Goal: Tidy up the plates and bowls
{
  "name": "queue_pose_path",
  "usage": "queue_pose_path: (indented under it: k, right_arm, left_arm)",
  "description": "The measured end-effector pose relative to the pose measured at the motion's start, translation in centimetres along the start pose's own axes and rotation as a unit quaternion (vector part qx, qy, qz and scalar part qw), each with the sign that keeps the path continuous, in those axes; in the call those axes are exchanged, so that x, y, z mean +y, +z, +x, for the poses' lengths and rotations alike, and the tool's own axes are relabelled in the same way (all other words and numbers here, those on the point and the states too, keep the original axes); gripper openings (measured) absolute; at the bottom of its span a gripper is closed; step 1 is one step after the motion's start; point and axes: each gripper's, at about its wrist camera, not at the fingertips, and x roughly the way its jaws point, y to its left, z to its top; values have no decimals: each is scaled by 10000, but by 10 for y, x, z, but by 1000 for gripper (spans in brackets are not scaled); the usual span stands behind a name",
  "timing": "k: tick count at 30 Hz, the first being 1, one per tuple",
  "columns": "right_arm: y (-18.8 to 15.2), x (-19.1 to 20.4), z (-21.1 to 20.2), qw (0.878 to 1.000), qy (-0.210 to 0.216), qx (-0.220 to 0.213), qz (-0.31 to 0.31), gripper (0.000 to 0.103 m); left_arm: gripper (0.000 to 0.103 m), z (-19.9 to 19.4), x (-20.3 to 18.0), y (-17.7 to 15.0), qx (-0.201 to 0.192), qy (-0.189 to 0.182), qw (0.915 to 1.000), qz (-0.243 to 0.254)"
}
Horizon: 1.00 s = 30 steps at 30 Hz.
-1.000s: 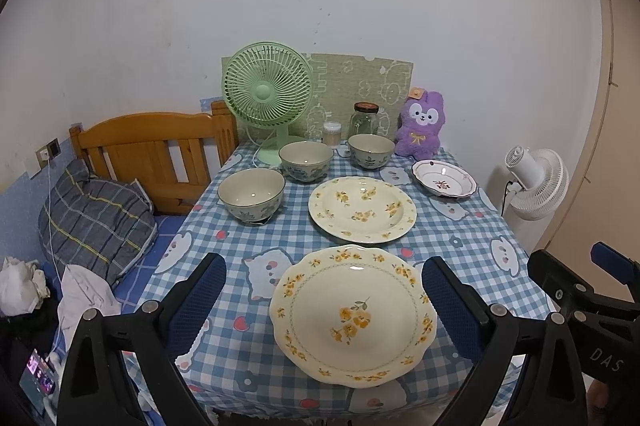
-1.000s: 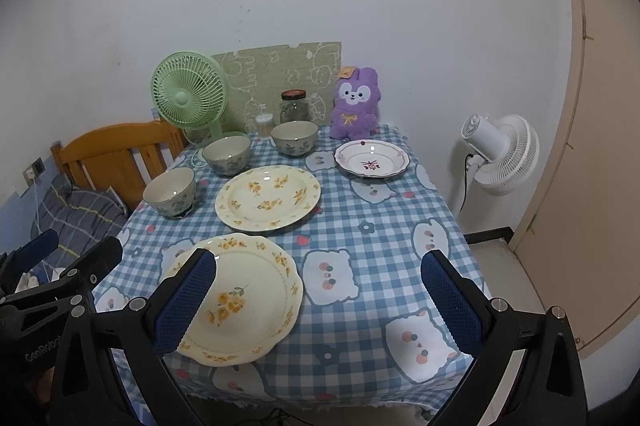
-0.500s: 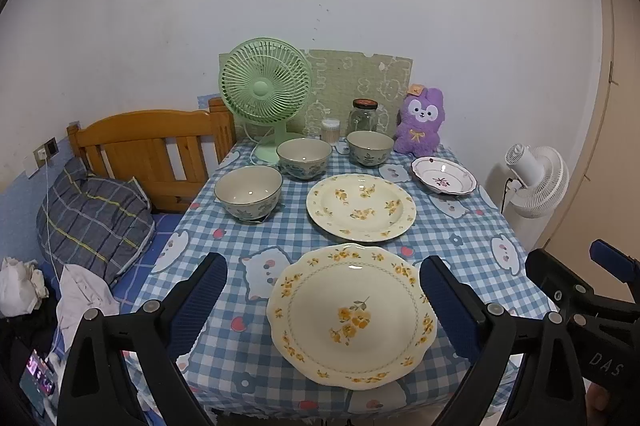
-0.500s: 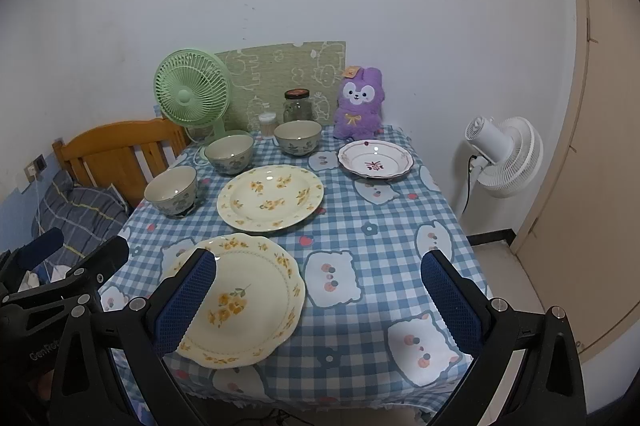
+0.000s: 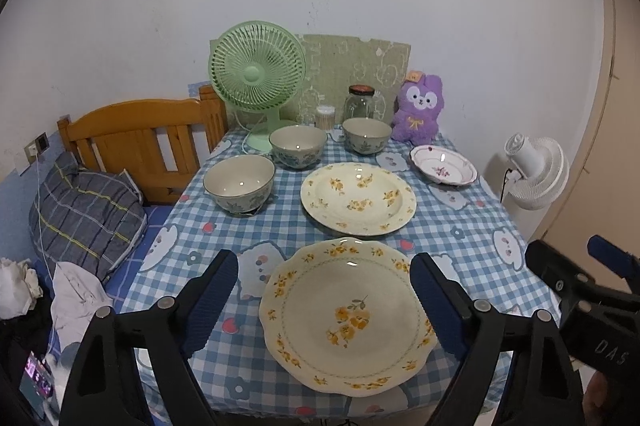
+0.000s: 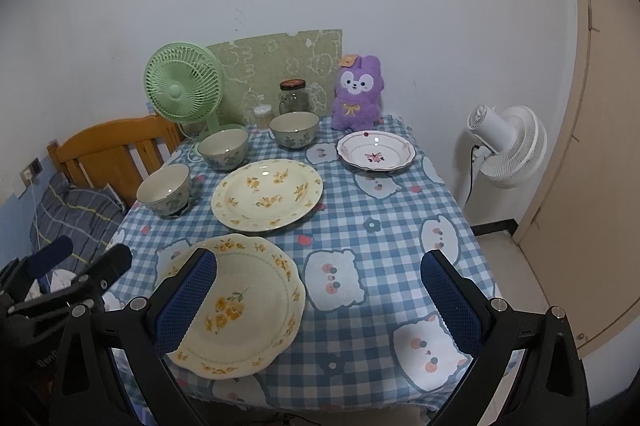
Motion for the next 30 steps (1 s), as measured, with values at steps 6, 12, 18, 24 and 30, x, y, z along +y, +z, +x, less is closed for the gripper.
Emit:
queue_pose_path:
  k: [6,12,18,24,30]
  right_arm:
    - [3,3,26,9996,-28,259,87,98]
    - [0,15,53,9987,-40,515,33,95]
    - [-8,27,82,9972,-76,745,-25,91]
    - [-17,36,112,9947,-143,1015,-68,86]
    - [-33,42,135,9913,-214,1299,-58,80]
  left_arm:
    - [85,23,3,-2,262,-118,9996,-1]
    - [80,50,9,-10,613,-186,9979,-49]
    - [76,76,19,-18,851,-9,9963,-98]
    - [72,104,29,-30,1139,-1,9933,-199]
    - [71,124,34,-42,1397,89,9901,-108]
